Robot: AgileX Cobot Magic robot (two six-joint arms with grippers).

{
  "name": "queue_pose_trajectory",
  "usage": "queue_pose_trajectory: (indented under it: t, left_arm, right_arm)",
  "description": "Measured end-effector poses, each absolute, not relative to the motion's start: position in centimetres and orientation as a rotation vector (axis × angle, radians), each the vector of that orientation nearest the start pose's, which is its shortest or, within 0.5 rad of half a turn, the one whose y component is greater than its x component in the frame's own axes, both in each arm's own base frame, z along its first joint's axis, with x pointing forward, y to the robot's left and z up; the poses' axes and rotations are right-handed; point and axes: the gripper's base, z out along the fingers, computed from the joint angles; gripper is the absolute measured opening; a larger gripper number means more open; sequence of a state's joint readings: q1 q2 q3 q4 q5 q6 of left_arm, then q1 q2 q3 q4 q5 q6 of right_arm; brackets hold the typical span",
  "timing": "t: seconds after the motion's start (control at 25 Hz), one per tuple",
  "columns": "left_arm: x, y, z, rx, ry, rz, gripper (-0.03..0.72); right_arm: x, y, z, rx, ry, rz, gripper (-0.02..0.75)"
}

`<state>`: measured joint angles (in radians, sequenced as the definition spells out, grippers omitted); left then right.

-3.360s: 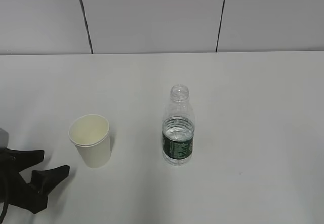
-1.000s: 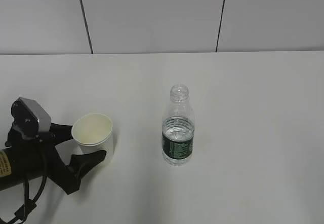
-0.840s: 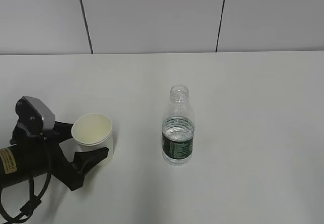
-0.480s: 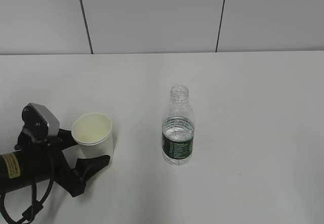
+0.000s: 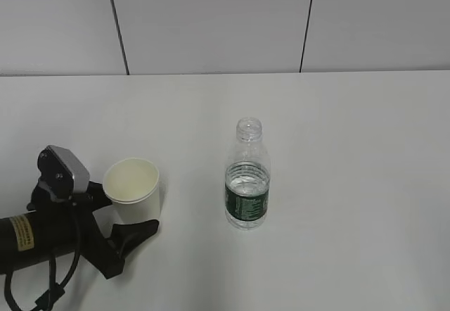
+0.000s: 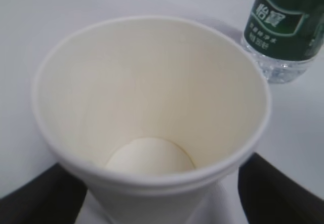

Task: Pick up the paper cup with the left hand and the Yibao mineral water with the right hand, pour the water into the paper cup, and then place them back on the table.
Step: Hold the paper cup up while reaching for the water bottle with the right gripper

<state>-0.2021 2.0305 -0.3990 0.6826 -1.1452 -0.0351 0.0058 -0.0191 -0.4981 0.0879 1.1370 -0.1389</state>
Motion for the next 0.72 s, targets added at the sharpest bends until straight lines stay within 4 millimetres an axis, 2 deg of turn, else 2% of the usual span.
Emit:
queue_pose_trajectory:
  t: [0.52,0.72]
  left_arm:
    - [24.07,-10.74,7.31,0.766,1.861,-0.531,0.57]
    - [24.07,-10.74,7.31,0.766,1.861,-0.531,0.517]
  right_arm:
    - [-1.11,0.72,27.08,-0.161,2.094,0.026,0.593]
    - [-1.11,0.72,27.08,-0.161,2.094,0.026,0.593]
